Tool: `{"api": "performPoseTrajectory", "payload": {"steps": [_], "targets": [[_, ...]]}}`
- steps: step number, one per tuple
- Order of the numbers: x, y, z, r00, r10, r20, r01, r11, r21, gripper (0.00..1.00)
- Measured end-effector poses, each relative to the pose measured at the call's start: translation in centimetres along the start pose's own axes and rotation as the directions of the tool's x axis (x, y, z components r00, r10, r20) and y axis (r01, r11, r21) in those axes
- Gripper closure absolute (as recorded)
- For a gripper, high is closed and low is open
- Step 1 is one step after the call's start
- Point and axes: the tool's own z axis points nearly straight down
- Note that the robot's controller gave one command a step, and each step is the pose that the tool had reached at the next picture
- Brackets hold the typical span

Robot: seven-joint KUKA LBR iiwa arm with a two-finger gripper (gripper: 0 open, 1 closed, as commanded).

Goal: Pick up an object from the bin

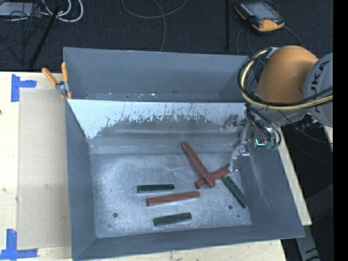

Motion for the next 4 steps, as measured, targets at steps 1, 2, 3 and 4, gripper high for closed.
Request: {"api": "performPoseTrajectory", "payload": {"steps": [1, 2, 3, 4], "targets": [[-0.2, 0.0, -0.5, 1.000, -0.002, 0.008, 0.002, 1.000, 0.001, 0.00], [-0.2, 0.0, -0.4, 1.000, -0.003, 0.009, 0.003, 1.000, 0.001, 0.00], [0.9, 0.7, 0.6, 0.999, -0.043, -0.008, 0.043, 0.999, -0.002, 0.00], [4.6, 0.7, 8.6, 0.984, -0.180, 0.014, 0.180, 0.984, 0.003, 1.00]]}}
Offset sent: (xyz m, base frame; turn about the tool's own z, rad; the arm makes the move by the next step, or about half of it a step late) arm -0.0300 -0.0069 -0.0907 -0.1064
